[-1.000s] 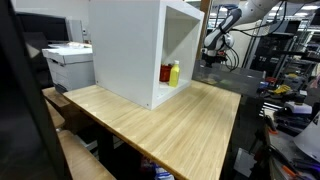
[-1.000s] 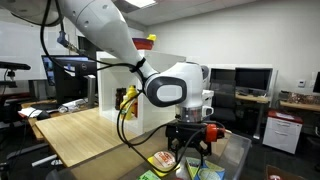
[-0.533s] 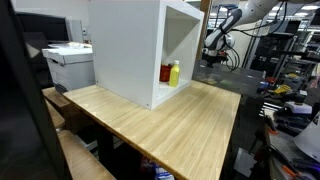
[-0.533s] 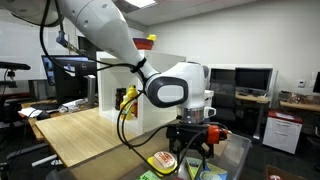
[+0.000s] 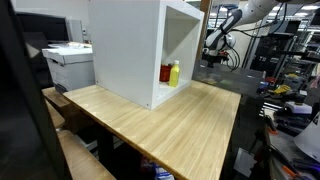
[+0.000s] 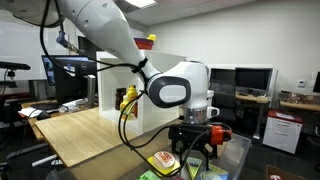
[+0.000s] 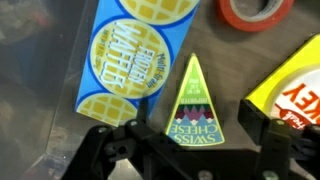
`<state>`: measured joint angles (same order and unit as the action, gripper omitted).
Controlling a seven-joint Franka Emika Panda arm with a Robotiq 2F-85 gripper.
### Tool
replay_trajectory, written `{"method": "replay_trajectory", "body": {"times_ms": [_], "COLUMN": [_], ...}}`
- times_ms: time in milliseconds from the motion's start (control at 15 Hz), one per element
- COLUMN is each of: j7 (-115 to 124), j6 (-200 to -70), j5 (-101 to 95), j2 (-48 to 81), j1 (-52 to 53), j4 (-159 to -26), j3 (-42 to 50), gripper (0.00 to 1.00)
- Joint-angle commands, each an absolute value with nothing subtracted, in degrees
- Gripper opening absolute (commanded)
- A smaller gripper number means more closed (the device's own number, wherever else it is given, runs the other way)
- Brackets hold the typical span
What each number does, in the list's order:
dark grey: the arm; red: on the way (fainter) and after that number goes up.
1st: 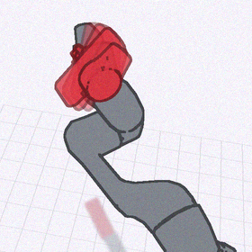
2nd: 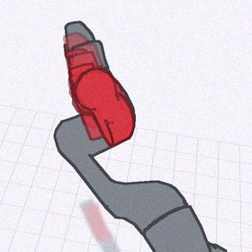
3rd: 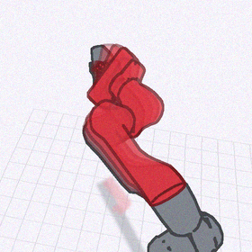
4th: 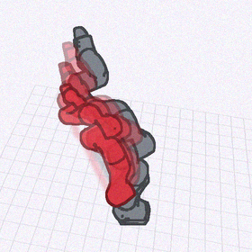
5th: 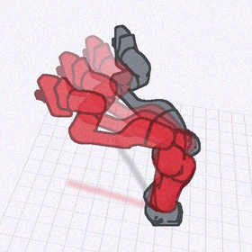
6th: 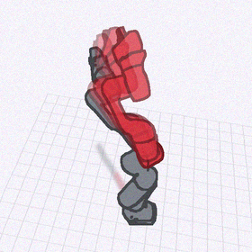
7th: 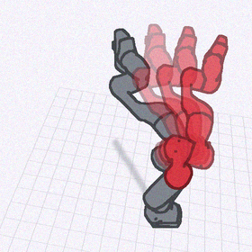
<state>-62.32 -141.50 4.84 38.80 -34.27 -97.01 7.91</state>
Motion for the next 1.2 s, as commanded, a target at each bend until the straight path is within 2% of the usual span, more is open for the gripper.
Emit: {"method": "replay_trajectory", "body": {"times_ms": [0, 1133], "j7": [-62.3, -62.3], "j6": [-141.3, -141.8], "j5": [5.2, 5.3], "j2": [37.3, 37.1], "j1": [-35.0, -34.8], "j4": [-97.9, -98.6], "j3": [6.7, 5.5], "gripper": [0.9, 0.88]}}
